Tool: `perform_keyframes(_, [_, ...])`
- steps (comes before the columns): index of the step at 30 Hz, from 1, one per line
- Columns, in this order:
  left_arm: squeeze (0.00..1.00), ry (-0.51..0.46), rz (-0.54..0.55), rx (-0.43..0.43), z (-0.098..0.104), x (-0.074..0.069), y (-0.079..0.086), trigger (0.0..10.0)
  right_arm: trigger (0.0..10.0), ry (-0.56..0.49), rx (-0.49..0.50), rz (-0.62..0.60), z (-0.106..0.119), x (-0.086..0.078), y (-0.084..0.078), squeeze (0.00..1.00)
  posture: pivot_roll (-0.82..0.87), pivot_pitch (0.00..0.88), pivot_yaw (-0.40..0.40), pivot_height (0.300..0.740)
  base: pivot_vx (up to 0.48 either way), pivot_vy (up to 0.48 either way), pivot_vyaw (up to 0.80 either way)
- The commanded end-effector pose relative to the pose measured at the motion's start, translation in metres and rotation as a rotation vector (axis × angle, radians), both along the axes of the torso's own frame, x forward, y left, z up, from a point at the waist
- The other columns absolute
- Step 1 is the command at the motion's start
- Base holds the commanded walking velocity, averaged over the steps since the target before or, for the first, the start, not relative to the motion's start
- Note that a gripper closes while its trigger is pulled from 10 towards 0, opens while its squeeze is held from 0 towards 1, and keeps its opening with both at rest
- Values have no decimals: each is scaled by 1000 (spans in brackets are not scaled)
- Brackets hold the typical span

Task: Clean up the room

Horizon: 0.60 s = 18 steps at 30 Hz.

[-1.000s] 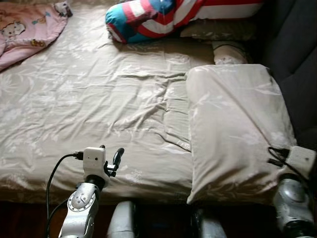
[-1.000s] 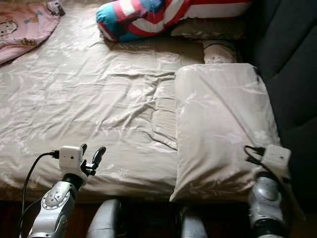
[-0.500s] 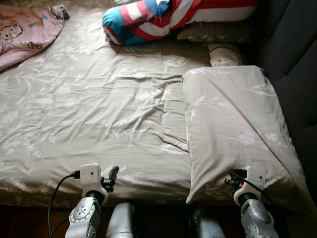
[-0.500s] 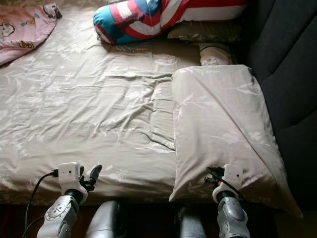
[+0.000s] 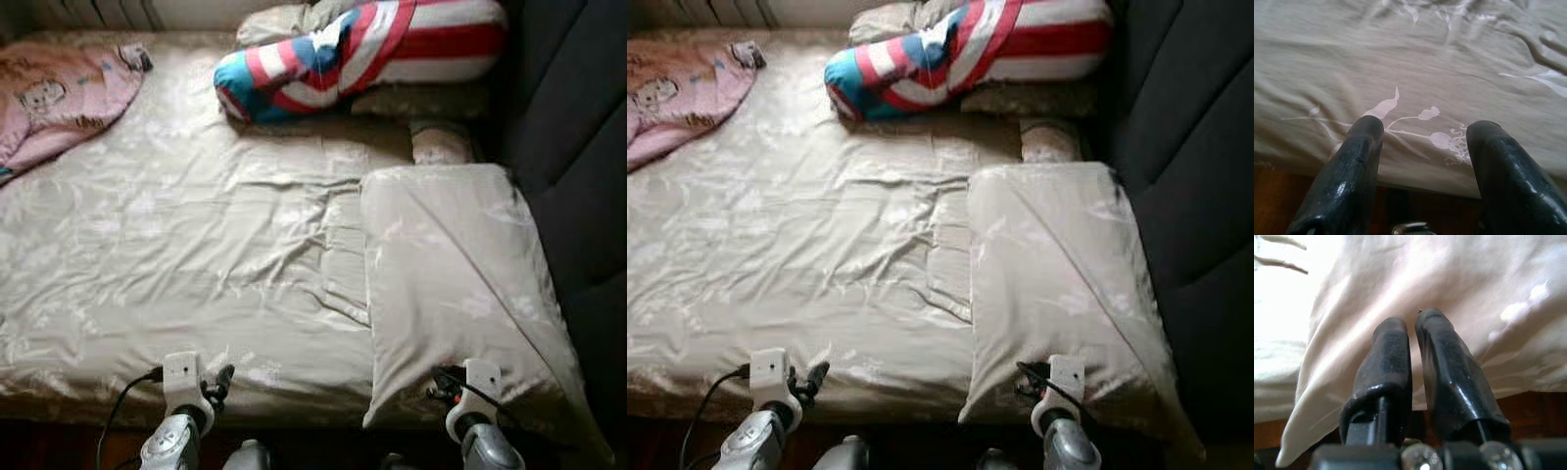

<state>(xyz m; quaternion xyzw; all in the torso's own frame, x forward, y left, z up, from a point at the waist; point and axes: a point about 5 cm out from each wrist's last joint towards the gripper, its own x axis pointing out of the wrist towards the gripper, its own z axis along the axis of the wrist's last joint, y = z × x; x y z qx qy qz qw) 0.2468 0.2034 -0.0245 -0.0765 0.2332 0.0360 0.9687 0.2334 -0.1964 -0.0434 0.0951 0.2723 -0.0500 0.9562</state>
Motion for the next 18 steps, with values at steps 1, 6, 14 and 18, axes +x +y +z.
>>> perform_keyframes(1, [0,97,4,14,-16,-17,4,10000,10000,95,-11,-15,-14,-18,-3,0,40,131,-10,740,0,0,0])
perform_keyframes(6, [0,217,-30,29,-32,-30,-2,10000,10000,195,-20,-41,-27,-38,-5,0,39,110,-5,740,0,0,0])
perform_keyframes(14, [0,251,-62,43,-37,-33,-6,10000,10000,199,10,-65,-31,-45,-3,0,30,96,4,740,0,0,0])
perform_keyframes(18, [0,265,-66,47,-38,-35,-6,10000,10000,234,-10,-53,-35,-52,-3,0,26,85,6,740,0,0,0])
